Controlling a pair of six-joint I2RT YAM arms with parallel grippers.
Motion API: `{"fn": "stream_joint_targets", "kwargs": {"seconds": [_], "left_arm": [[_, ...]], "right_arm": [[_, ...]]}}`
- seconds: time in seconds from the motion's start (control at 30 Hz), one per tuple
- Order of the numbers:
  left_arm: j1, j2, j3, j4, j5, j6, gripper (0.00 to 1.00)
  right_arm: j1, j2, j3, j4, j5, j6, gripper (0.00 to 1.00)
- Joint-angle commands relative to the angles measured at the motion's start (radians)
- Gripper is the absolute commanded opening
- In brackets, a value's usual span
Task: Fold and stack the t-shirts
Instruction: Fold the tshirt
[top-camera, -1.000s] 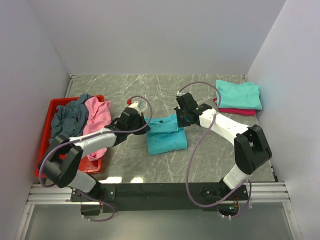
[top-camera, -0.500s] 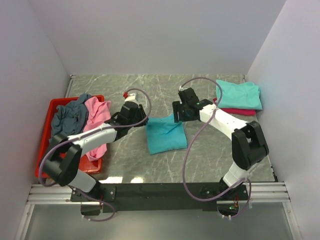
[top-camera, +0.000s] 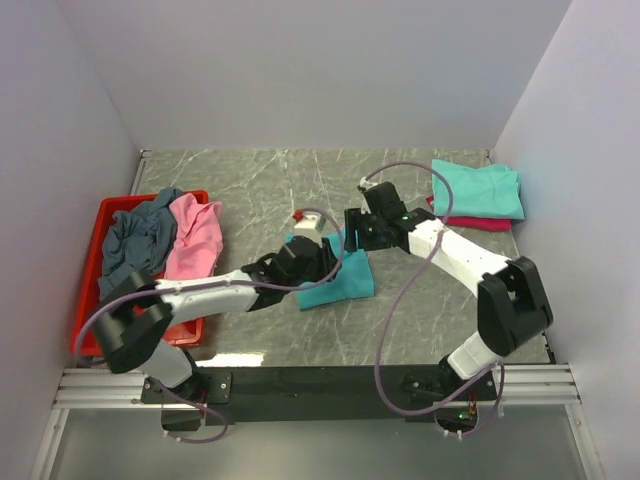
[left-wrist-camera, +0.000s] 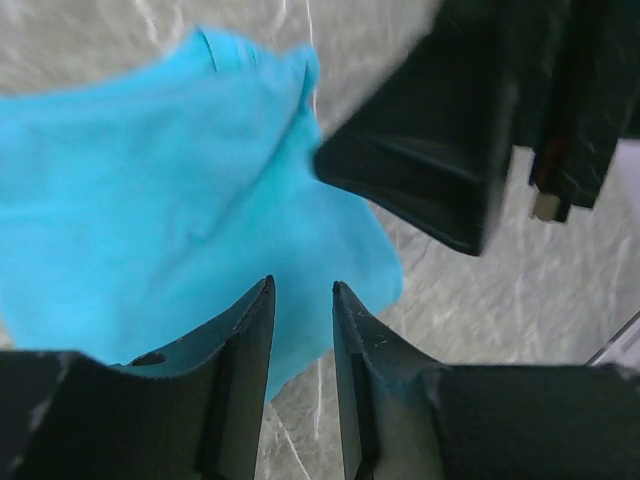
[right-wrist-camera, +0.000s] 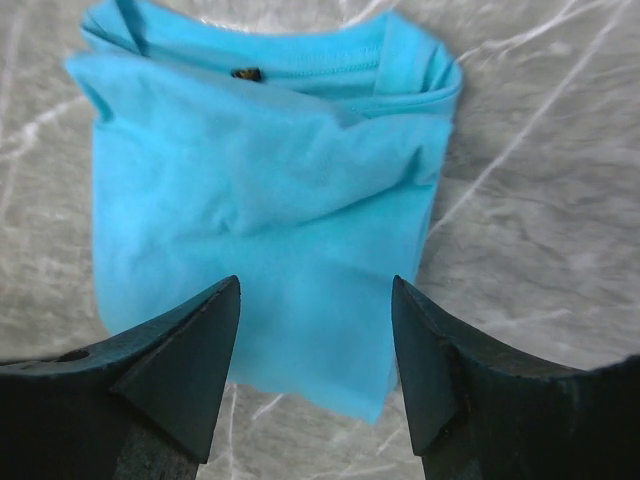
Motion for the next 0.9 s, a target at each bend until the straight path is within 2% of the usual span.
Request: {"fn": "stream_joint_targets", "kwargs": {"seconds": [0.0,0.17,0.4,0.67,0.87], "left_arm": [[-0.031,0.093,0.029,0.117,0.047,-0.028,0.35],[-0.071,0.2,0.058,0.145,0.068,-0.025,0.35],[-0.108,0.254,-0.059,0.201,0.076,-0.047,0.34],[-0.124,0.288,-0.169,0.227,0.052,-0.076,0.34],[-0.143,0.305,-0.171,0.227,0.038,-0.074,0.33]], "right_arm": [[0.006,0.077,0.003,0.056,-0.07,0.003,0.68],[0.001,0.176,0.082,0.037,-0.041,-0.007,0.68],[-0.024,0.327,0.164,0.027,-0.029,-0.011,0.69],[-0.057,0.395,0.248,0.009,0.011,-0.014,0.68],[-0.059,0.455,0.34,-0.035,0.039,-0.028,0.67]]}}
